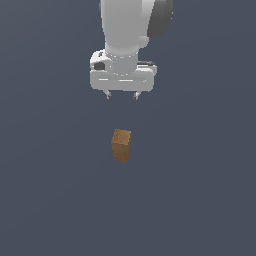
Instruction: Pick up the object and move it to a goal position.
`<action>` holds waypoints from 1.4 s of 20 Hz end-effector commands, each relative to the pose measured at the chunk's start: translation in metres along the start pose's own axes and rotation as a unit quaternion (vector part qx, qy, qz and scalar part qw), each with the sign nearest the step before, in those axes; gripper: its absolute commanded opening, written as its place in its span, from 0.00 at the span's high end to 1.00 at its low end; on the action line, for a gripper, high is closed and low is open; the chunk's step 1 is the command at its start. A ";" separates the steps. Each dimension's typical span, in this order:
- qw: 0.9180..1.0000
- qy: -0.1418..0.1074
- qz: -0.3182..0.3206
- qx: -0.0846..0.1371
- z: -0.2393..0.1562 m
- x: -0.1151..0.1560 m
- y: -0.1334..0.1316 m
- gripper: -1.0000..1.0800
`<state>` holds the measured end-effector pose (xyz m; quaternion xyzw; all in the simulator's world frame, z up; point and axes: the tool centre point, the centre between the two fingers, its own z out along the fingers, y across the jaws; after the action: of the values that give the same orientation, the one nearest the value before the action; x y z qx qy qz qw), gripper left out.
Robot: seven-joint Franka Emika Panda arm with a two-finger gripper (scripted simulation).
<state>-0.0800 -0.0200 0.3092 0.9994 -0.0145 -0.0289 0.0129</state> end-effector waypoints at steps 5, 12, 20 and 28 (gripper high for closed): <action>1.000 0.001 0.002 -0.001 0.000 0.001 0.001 0.04; 1.000 0.006 0.018 0.003 0.018 0.019 0.001 0.04; 0.998 0.017 0.055 0.010 0.065 0.056 0.002 0.04; 0.996 0.025 0.083 0.015 0.103 0.079 0.003 0.04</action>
<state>-0.0103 -0.0271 0.2075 0.9956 -0.0934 -0.0040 0.0013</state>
